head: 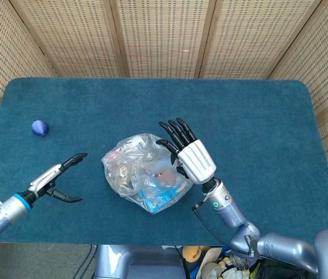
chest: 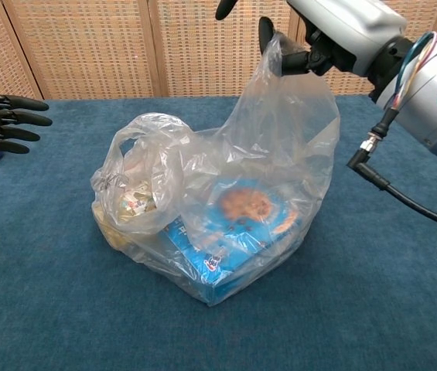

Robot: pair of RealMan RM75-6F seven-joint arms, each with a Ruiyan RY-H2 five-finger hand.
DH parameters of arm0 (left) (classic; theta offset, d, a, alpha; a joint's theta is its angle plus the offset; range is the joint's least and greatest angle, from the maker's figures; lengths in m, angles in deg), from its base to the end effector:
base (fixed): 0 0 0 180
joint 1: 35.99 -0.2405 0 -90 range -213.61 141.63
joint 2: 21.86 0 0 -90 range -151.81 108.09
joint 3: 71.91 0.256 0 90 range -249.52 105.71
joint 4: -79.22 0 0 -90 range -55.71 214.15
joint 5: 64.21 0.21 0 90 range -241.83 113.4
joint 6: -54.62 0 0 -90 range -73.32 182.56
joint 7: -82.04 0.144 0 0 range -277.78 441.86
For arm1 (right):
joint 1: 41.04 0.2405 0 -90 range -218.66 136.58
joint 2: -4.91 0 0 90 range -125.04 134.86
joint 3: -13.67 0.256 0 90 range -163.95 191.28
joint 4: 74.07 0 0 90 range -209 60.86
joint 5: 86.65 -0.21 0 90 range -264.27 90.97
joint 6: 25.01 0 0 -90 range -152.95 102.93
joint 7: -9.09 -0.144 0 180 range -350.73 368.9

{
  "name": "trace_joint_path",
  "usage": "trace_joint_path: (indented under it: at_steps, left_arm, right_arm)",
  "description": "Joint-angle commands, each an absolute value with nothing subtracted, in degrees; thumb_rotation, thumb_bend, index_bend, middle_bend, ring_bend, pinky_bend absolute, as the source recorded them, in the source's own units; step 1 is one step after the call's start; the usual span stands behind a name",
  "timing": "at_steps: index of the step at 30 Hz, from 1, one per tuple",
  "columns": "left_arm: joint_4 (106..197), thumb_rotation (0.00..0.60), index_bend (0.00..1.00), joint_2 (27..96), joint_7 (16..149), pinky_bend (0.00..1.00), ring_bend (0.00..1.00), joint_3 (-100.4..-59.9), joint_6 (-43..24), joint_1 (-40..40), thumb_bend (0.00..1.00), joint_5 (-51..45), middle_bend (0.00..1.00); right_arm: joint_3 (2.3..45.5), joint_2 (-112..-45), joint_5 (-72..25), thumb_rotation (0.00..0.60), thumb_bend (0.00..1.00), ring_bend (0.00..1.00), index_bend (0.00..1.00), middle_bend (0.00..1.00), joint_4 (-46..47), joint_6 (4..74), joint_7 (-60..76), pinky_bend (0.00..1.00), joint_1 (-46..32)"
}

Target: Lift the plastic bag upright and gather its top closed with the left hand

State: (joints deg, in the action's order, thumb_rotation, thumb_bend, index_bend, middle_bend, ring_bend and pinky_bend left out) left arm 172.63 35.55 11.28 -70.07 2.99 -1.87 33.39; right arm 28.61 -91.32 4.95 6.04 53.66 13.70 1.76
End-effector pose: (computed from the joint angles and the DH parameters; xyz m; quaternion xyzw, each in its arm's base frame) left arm -0.2328 0.2813 0.1068 -0.5416 -0.7164 -0.4144 0.1471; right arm -0.0646 -0.3284 0.0187 0.6450 -0.2323 0.6418 0.3436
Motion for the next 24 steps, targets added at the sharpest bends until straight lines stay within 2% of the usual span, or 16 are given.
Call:
trace_joint_path:
  at_steps: [1, 14, 24]
  left_arm:
    - [166.2, 0.600, 0.00, 41.3, -0.8, 0.01, 0.00, -68.7, 5.5, 2.7, 0.10, 33.8, 0.00]
    - [162.0, 0.600, 0.00, 49.1, -22.0, 0.07, 0.01, -66.7, 5.8, 8.9, 0.10, 35.1, 0.00]
    - [161.9, 0.600, 0.00, 49.3, -27.8, 0.10, 0.03, -62.9, 3.0, 11.8, 0.09, 38.2, 0.00]
  right_arm:
    - [28.6, -91.2, 4.8, 0.600, 0.91, 0.00, 0.29, 0.08, 6.0, 53.6, 13.7, 0.00, 1.7]
    - [28.8, -90.5, 3.9, 0.600, 0.92, 0.00, 0.29, 0.08, 5.7, 53.3, 13.6, 0.00, 1.5]
    - [28.8, -90.3, 3.7, 0.600, 0.92, 0.00, 0.29, 0.08, 5.4, 53.5, 12.9, 0.00, 1.4]
